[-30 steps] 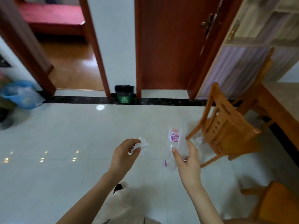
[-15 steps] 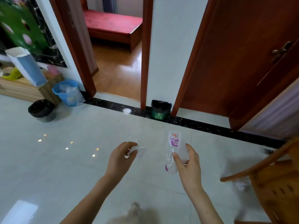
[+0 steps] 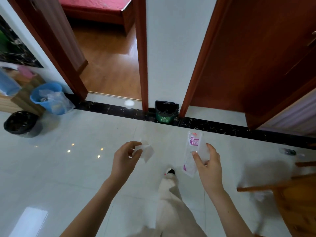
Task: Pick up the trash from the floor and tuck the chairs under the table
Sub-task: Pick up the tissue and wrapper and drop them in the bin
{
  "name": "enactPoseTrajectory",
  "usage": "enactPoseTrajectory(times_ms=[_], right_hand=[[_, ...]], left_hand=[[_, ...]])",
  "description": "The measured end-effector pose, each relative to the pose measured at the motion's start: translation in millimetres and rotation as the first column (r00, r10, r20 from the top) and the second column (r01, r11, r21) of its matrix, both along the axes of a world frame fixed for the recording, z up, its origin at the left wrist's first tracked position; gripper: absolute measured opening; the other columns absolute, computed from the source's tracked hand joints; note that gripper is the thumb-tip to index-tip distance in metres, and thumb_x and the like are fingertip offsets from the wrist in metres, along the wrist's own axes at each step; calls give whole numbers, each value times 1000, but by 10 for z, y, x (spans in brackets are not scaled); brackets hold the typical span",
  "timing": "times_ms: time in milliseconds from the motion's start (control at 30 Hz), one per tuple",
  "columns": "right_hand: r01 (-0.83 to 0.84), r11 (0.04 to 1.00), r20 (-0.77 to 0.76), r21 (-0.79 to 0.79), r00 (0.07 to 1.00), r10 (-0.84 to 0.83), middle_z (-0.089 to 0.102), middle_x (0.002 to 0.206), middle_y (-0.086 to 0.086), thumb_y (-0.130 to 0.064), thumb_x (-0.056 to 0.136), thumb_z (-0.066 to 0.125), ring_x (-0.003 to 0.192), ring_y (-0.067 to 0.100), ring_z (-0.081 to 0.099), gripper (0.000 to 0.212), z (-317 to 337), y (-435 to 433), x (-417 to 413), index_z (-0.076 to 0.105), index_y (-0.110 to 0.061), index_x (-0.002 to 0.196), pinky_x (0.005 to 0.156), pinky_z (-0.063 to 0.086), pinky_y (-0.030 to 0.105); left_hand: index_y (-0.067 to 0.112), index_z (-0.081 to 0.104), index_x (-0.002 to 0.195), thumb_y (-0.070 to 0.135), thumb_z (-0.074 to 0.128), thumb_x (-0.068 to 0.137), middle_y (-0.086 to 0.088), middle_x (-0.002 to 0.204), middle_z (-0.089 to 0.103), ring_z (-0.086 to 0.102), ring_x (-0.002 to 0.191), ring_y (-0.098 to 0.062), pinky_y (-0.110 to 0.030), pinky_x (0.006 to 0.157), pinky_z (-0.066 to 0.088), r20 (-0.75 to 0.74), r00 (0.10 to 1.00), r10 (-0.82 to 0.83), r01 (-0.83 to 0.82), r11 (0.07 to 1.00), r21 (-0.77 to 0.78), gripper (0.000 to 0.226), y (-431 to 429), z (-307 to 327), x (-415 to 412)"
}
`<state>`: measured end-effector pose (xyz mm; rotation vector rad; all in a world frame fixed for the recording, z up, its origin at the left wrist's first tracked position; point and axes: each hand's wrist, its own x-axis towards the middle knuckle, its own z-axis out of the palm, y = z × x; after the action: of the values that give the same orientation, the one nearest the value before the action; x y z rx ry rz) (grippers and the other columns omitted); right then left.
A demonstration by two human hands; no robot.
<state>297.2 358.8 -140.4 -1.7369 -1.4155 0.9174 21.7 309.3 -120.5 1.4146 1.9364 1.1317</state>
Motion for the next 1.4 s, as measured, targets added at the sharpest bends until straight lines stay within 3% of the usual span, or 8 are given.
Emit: enactPoseTrajectory(times_ms=[100,333,700,967,1100,1333,1400], right_hand=[[-40,999,-5,10,999,40,48,133,0,-49,89,62,98,14,61,60,-34,765,-26,40,-29,141,87,56,32],[-137,990,-2,13,991,137,50,128,-4,-48,89,63,109,15,56,56,87,2379,-30,43,-30,139,92,53,42],[-146,984,-6,-106,989,147,48,133,1,-45,91,62,114,17,56,55,-382,3979,-331,43,-26,140,93,52,45],[-125,971,102,-202,984,147,45,139,6,-41,92,63,120,23,53,58,-1206,5159,-701,40,-21,142,98,49,45],[-145,961,109,-233,979,174,47,136,5,-43,92,62,120,18,52,57,-1717,5696,-826,41,-23,141,97,51,40],[-192,940,64,-283,974,218,46,138,4,-42,91,64,122,15,49,58,-3163,6466,-918,42,-24,141,99,46,37],[-216,937,64,-274,968,242,46,137,4,-42,91,64,123,15,47,57,-3624,6635,-902,43,-24,141,99,45,35]], left_hand=[[28,66,94,5,69,83,16,84,64,57,72,-7,-14,60,44,-21,1000,-19,18,1000,-23,27,654,-37,51],[29,67,95,8,67,84,16,85,65,57,74,-8,-12,63,43,17,999,42,-41,997,-65,24,2087,47,163],[22,68,101,8,67,85,13,91,65,58,75,-8,-14,67,46,16,1000,9,-6,979,-202,21,3827,-373,-128],[22,69,103,13,66,86,6,91,66,58,79,-10,-20,72,49,114,993,25,23,917,-397,20,5309,-1375,-401],[25,69,101,15,66,85,13,85,63,55,71,-1,-13,67,46,141,989,49,22,886,-464,19,5912,-1920,-444],[23,67,111,11,65,86,10,87,62,56,70,-1,-11,52,44,162,966,201,-93,858,-505,28,6702,-3335,-429],[20,67,112,8,64,86,7,90,62,55,69,3,-9,56,45,172,958,230,-119,864,-489,29,6857,-3798,-397]])
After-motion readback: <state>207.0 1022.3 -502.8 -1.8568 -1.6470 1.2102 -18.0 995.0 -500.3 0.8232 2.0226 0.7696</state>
